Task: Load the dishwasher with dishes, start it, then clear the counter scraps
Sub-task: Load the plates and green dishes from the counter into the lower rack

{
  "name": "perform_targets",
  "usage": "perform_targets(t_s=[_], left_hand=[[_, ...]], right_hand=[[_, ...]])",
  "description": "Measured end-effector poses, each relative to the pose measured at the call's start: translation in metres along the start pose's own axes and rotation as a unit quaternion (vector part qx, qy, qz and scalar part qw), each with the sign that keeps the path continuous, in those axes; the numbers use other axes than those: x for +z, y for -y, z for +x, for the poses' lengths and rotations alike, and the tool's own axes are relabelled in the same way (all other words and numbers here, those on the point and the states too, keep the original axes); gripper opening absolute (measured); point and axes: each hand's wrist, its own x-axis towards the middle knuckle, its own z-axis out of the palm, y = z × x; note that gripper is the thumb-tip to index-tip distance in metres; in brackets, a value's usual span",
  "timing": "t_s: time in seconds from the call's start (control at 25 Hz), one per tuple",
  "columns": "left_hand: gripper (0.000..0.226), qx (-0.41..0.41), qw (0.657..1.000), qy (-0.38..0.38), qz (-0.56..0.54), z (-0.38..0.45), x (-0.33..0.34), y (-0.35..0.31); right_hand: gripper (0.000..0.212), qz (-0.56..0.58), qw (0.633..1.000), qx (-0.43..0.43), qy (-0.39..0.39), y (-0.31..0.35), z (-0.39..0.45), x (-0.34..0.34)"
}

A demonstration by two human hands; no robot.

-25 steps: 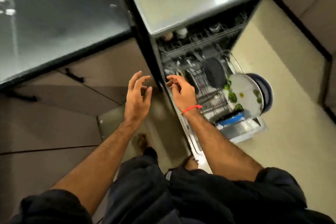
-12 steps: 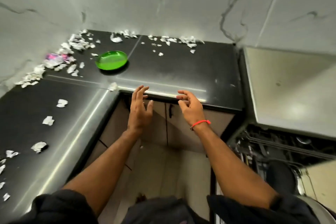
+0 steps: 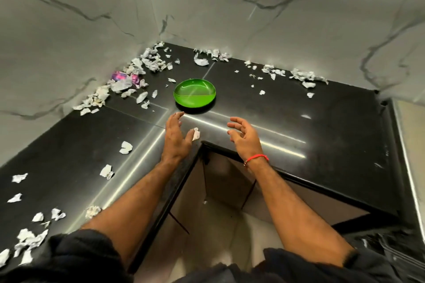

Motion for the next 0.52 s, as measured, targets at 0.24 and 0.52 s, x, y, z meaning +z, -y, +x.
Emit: perform_targets(t_s=[0.24, 0.52], left_hand=[[0.054, -0.164, 0.986, -0.023, -0.017, 0.077, 0.036, 0.034], [0.082, -0.364, 0.925, -0.082, -0.078, 0.139, 0.067, 0.063]], right_hand=[[0.046, 0.036, 0.993, 0.099, 0.052, -0.018, 0.106, 0.026], [0.069, -0.007, 0.968, 0.242, 0.064, -0.038, 0.204, 0.053]])
